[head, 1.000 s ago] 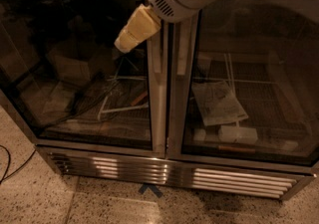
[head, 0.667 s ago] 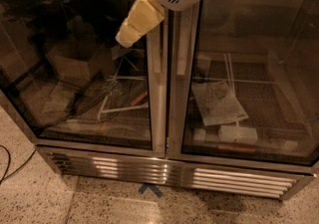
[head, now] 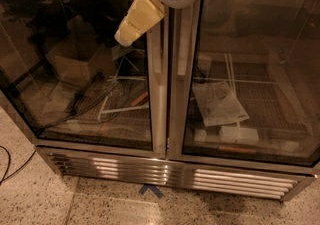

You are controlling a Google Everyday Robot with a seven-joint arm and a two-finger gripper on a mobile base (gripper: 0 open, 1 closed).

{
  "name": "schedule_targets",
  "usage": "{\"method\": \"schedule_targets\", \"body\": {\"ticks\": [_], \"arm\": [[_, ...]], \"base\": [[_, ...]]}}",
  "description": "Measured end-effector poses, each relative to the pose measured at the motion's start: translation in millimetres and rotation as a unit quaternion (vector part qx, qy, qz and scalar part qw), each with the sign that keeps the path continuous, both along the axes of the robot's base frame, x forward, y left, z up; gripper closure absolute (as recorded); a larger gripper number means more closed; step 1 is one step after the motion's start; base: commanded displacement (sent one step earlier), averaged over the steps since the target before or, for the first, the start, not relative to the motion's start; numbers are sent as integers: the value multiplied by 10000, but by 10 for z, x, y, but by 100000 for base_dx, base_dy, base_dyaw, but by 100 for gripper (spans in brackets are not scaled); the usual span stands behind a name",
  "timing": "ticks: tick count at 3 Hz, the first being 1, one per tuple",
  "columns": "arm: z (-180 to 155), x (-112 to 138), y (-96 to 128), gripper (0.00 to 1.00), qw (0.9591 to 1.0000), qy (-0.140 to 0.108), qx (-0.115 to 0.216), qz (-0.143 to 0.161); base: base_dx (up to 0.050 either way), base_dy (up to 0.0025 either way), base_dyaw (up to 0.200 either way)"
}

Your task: Place blue chip bag into bottom drawer

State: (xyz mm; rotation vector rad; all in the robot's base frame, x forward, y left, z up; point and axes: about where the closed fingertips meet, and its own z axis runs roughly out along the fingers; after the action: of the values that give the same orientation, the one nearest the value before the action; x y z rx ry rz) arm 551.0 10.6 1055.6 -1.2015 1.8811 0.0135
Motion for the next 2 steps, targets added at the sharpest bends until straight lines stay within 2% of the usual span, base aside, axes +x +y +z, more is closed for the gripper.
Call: {"method": "schedule_targets", "body": {"ticks": [2], "arm": [[-169,32,-52,0,9980,623,26,102]], "base": [[0,0,0]]}}
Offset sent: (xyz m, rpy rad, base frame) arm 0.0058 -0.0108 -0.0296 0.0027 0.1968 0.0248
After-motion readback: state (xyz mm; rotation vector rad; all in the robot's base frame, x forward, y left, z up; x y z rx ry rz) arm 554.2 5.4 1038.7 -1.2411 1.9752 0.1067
